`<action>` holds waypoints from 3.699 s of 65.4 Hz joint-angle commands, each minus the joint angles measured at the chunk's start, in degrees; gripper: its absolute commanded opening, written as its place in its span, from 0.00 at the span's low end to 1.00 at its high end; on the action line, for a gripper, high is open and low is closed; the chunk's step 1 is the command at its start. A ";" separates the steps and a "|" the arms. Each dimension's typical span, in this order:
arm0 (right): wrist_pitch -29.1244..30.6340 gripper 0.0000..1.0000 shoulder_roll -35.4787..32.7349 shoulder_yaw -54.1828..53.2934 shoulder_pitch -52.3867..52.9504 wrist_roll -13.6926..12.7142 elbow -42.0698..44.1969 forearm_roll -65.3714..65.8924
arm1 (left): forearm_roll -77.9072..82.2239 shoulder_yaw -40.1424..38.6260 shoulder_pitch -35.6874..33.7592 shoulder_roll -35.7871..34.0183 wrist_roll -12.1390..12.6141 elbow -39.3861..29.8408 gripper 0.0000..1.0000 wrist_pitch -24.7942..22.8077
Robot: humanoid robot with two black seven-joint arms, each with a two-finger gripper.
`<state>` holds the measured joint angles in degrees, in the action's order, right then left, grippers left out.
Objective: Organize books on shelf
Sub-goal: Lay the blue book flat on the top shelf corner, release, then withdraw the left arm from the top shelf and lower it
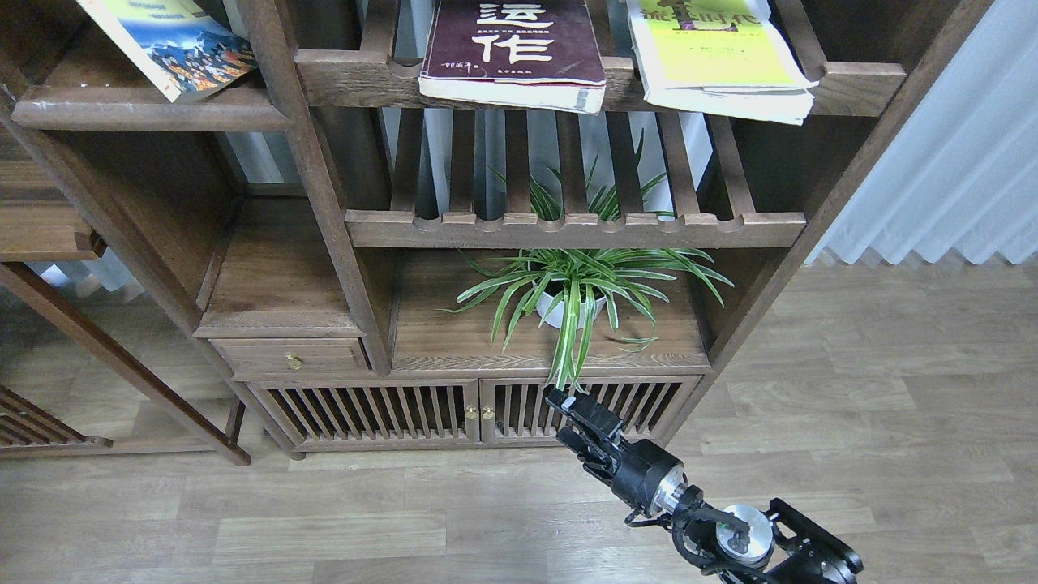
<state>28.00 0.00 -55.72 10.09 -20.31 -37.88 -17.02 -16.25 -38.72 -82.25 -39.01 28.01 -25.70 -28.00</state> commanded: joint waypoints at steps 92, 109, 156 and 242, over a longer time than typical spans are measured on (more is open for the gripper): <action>0.00 0.99 0.00 0.00 -1.39 0.00 0.17 0.06 | -2.03 0.14 8.34 -3.79 -0.01 -40.40 1.00 0.00; 0.00 0.99 0.00 0.00 -1.57 0.00 0.17 0.06 | -1.50 -0.91 10.18 7.71 -0.01 -39.17 1.00 0.00; 0.00 0.99 0.00 -2.28 -2.89 0.09 0.17 0.06 | -1.24 -2.94 10.10 34.43 -0.01 -36.44 0.99 0.00; 0.00 0.96 -11.43 -16.35 -4.38 0.53 -22.24 -4.25 | 0.61 -13.83 63.97 39.01 -0.01 -35.39 1.00 0.00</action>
<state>28.01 -9.56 -71.47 5.60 -19.77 -58.04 -20.30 -15.48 -52.37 -19.87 0.00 28.00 -61.08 -28.00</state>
